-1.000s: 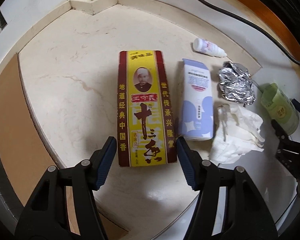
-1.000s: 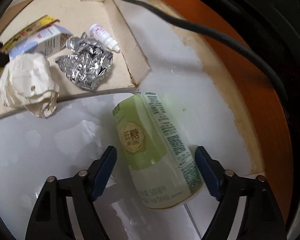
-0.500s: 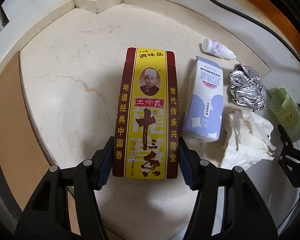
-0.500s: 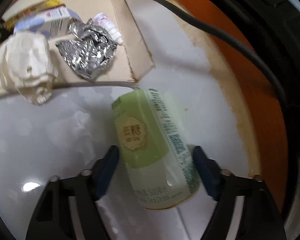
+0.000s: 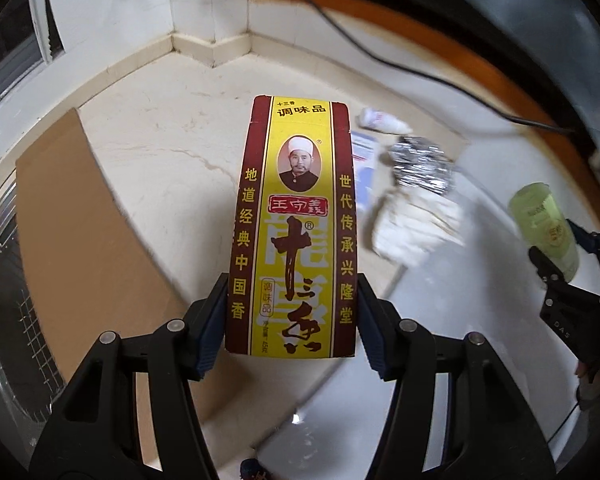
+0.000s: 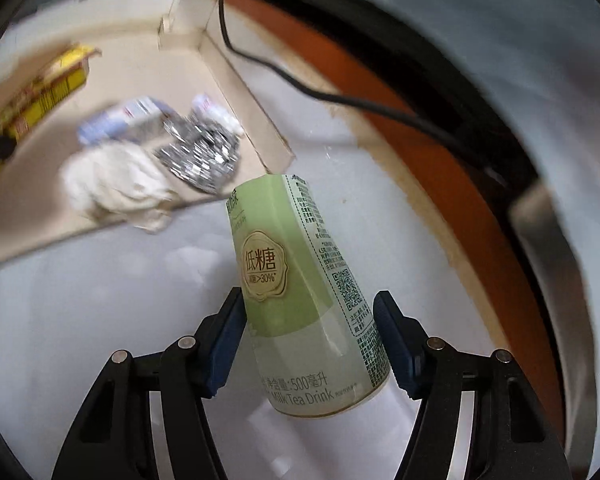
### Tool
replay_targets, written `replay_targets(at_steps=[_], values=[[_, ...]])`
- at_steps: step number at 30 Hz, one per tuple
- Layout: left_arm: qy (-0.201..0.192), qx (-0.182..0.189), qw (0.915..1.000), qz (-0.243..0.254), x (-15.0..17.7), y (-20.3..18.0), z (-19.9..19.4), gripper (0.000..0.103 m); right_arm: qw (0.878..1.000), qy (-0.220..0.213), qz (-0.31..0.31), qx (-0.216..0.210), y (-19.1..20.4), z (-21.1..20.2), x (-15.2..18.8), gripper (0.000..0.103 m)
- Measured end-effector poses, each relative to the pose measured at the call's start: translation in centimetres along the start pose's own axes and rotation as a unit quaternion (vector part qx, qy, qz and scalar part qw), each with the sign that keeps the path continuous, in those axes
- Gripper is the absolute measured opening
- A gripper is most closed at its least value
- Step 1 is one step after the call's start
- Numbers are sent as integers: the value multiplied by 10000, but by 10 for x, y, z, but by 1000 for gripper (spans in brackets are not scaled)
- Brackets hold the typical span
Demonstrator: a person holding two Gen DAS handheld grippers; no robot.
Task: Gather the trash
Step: 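Carry the bottle and spice box down over the floor bin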
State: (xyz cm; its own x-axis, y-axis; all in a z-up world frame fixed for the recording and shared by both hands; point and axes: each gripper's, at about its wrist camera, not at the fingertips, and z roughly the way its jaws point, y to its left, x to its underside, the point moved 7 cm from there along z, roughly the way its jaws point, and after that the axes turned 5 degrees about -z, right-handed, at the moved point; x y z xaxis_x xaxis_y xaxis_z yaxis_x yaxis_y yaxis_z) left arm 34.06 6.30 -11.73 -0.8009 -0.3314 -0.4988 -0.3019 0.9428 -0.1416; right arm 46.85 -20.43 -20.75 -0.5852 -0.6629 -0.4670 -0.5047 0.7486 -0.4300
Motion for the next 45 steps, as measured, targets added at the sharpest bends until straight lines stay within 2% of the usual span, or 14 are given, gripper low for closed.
replay_targets(at_steps=[4, 8, 11, 15, 18, 24, 33, 36, 45], values=[[-115, 328, 9993, 170, 30, -3, -44, 55, 9967, -113, 656, -457, 2, -49, 12, 64], [-111, 673, 9971, 328, 70, 1, -86, 55, 9889, -210, 1226, -816, 17, -103, 31, 64], [-122, 805, 9955, 492, 101, 8, -114, 55, 9819, -348, 1569, -1001, 39, -159, 51, 64], [-95, 938, 9934, 660, 146, 21, -142, 55, 9728, -463, 1921, -1207, 75, -220, 81, 64], [-67, 987, 9923, 747, 175, 29, -156, 55, 9643, -475, 2156, -1459, 106, -250, 101, 65], [15, 1019, 9909, 885, 233, 53, -178, 55, 9587, -391, 2292, -1641, 176, -299, 147, 65], [266, 1010, 9880, 1136, 315, 85, -182, 55, 9538, 6, 2267, -1969, 269, -324, 209, 65], [348, 950, 9882, 1153, 335, 92, -177, 55, 9542, 183, 2153, -2071, 297, -320, 227, 65], [703, 848, 9887, 1018, 389, 111, -143, 55, 9499, 634, 1915, -2389, 335, -275, 253, 65]])
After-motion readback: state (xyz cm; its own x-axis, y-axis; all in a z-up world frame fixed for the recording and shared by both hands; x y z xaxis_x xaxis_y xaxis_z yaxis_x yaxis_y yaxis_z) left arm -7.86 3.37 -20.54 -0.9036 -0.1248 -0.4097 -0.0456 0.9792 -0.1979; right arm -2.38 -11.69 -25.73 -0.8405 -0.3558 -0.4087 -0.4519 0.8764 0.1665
